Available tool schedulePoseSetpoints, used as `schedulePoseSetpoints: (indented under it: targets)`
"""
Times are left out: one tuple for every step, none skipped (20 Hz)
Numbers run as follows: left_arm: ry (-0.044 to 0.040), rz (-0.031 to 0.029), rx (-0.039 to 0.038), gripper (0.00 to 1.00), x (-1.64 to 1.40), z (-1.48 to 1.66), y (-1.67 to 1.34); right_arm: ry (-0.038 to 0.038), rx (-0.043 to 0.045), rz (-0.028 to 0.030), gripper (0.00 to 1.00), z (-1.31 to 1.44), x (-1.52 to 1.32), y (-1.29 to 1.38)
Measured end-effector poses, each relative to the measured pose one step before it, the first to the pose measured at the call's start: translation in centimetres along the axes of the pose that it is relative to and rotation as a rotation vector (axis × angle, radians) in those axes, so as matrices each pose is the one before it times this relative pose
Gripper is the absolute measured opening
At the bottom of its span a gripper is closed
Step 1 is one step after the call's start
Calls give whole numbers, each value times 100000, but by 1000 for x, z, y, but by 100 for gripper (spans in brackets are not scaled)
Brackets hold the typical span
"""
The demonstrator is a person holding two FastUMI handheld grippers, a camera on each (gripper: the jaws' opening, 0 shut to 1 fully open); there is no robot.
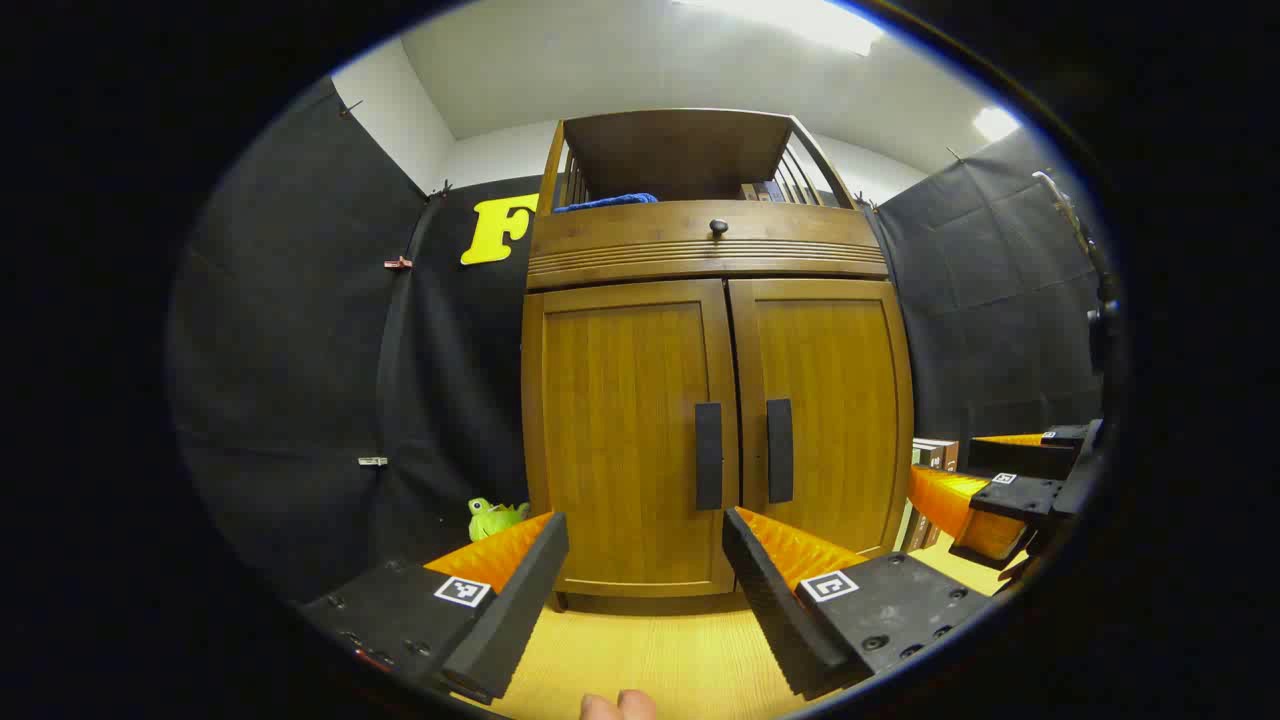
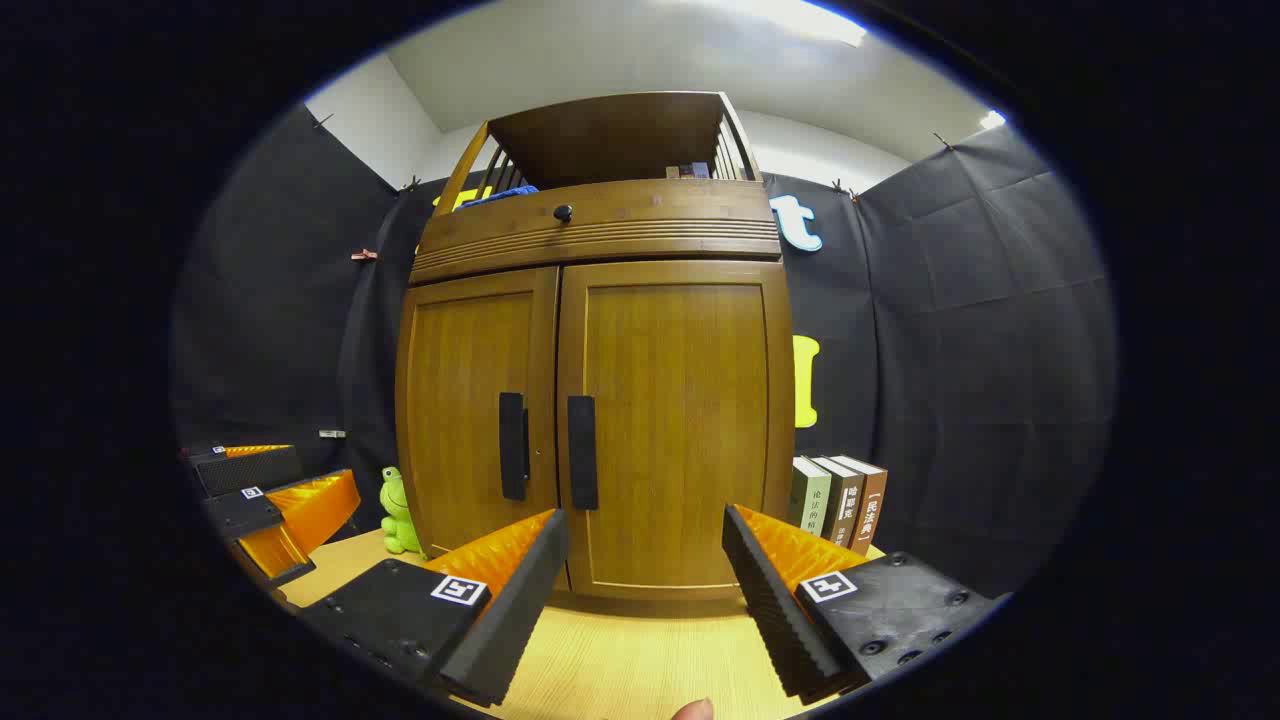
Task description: Open the right door of the double-door shoe cabinet with the right hand, and open the left door with the left hand.
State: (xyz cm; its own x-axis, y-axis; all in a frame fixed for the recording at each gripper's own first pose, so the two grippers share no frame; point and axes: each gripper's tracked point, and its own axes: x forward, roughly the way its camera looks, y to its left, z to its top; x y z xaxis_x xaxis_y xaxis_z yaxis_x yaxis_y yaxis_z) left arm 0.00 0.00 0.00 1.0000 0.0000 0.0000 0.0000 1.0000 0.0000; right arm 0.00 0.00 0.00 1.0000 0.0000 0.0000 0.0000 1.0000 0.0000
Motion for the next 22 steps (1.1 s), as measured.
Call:
schedulePoseSetpoints:
  targets:
    - [-20,88,15,96,-53,-94,40,119,115,280,98,0,3,102]
    - [-41,169,58,96,37,83,38,108,-40,217,98,-83,30,157]
    - [-63,274,25,96,58,-51,104,120,-167,157,98,23,-36,36]
    - [-45,71,-132,96,53,63,-10,24,-163,85,98,-67,56,-47]
    - [23,-130,-252,96,-9,-87,-109,-113,-66,50,98,80,-87,6]
    - [167,-204,-174,96,55,34,-77,-139,-141,21,98,127,31,55]
    - [87,-61,67,96,27,-89,-8,-79,-253,-103,98,45,-94,-16]
    - [-28,70,132,96,61,61,-66,-280,-193,-153,97,88,-29,-51]
    - [-3,-129,125,96,-40,-76,-52,-340,-112,-170,98,110,-16,-53]
    - [-36,-182,-1,96,32,63,-55,-108,-121,-128,97,19,116,11]
    - [-100,-191,-30,96,-28,-71,-133,87,-87,174,98,-42,30,-29]
    - [-42,-28,-32,96,43,130,-37,398,-179,349,98,-103,40,146]
    - [39,121,-83,96,119,-7,-4,142,-214,330,98,-36,77,99]
    - [753,74,-182,96,132,-41,17,51,-218,319,98,175,-109,171]
    - [304,126,-294,96,48,-97,-14,-174,179,340,98,7,116,129]
    - [265,145,-221,96,93,118,-4,-222,470,409,98,19,67,155]
    - [708,61,-52,96,157,-223,-15,-111,594,338,98,50,127,107]
    - [705,173,90,96,137,-116,12,127,729,385,98,-20,173,205]
    - [448,209,141,96,109,-154,53,72,791,445,98,-77,142,131]
    - [363,316,160,96,65,-8,106,93,485,303,98,20,67,164]
    - [-45,247,23,96,4,-30,5,-210,-101,142,98,28,167,26]
    - [-98,121,-97,96,-3,70,85,-59,-663,-270,98,2,142,-73]
